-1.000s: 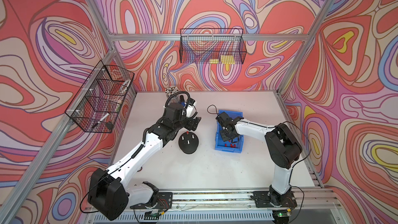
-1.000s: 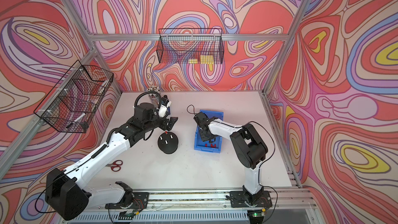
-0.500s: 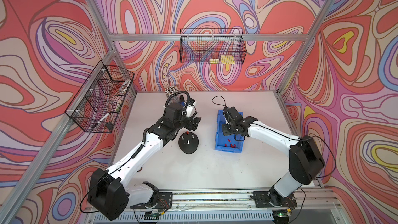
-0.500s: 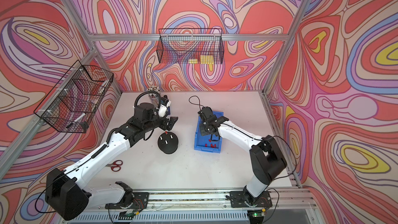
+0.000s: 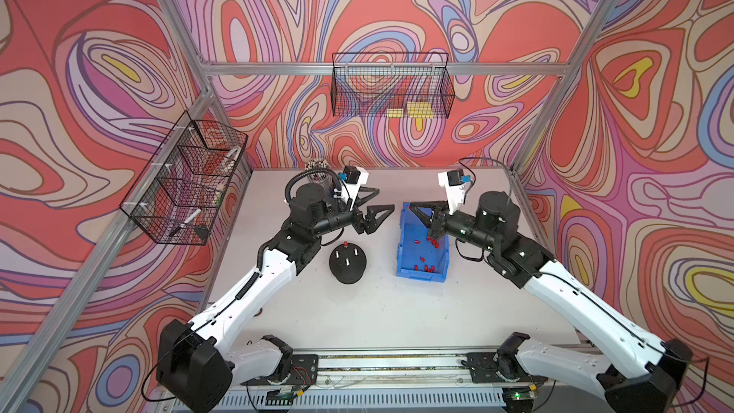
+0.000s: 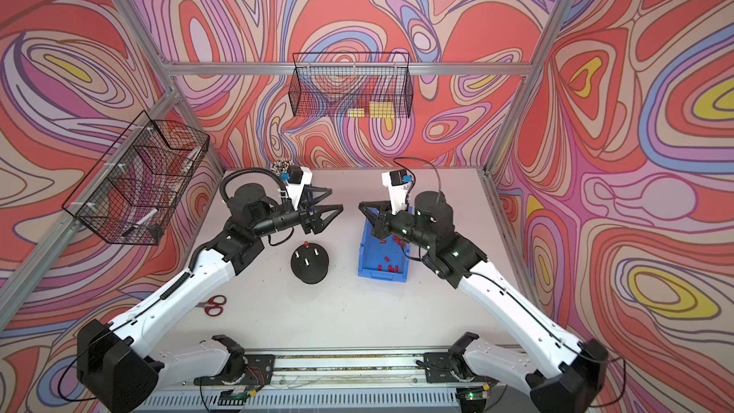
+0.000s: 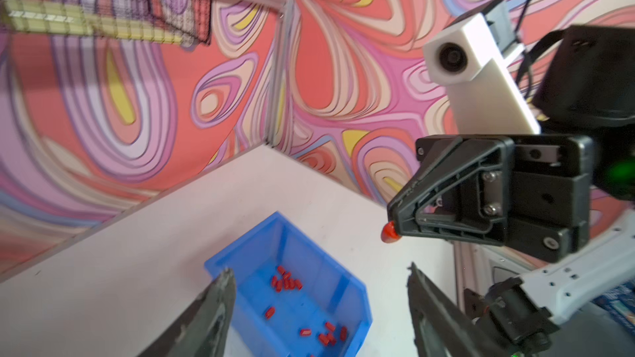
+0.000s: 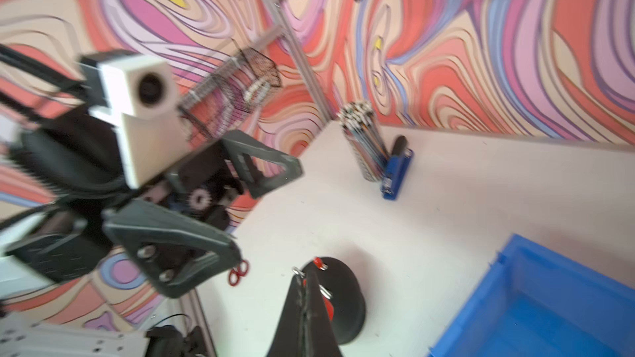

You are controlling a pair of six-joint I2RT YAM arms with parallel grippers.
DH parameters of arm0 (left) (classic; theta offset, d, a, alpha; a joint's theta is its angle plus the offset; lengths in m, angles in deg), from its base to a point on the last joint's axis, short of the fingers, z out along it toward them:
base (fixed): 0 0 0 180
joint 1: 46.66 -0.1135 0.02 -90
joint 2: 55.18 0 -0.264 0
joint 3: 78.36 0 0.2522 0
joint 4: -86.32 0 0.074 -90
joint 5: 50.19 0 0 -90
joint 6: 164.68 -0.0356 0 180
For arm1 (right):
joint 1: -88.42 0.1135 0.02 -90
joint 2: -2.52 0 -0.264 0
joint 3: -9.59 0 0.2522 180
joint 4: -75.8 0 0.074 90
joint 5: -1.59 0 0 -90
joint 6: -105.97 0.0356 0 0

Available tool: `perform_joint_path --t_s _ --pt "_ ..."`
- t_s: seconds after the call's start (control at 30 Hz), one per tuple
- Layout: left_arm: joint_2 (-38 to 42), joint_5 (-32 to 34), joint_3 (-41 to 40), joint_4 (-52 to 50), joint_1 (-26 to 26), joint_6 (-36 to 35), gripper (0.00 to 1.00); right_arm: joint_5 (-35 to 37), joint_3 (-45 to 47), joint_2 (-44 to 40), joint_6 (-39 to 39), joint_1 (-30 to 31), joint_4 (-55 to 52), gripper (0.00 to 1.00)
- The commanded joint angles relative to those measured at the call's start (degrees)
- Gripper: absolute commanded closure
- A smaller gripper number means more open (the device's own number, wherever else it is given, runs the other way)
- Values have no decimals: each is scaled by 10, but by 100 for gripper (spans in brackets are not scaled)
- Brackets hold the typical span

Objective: Cover the protruding screws with screw protection sleeves
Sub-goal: Pick up the screw protection sleeve from the storage box.

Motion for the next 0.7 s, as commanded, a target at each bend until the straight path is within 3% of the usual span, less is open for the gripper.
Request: perform_joint_path --t_s 0.0,0.07,0.23,0.4,0.5,0.67 --pt "-13 -127 2 212 0 124 23 -99 13 -18 54 -3 119 100" --pt "-30 -149 14 266 0 172 29 -120 11 -21 78 -2 154 100" --pt "-55 -175 31 346 7 251 28 -129 10 -24 103 -3 191 100" --pt "-50 -195 34 334 21 246 36 -133 19 -23 132 -2 230 100" --pt "-50 -198 34 328 26 244 48 -131 22 -24 142 -3 241 100" --pt "-54 -197 44 316 34 243 46 -138 24 -15 164 -3 263 100"
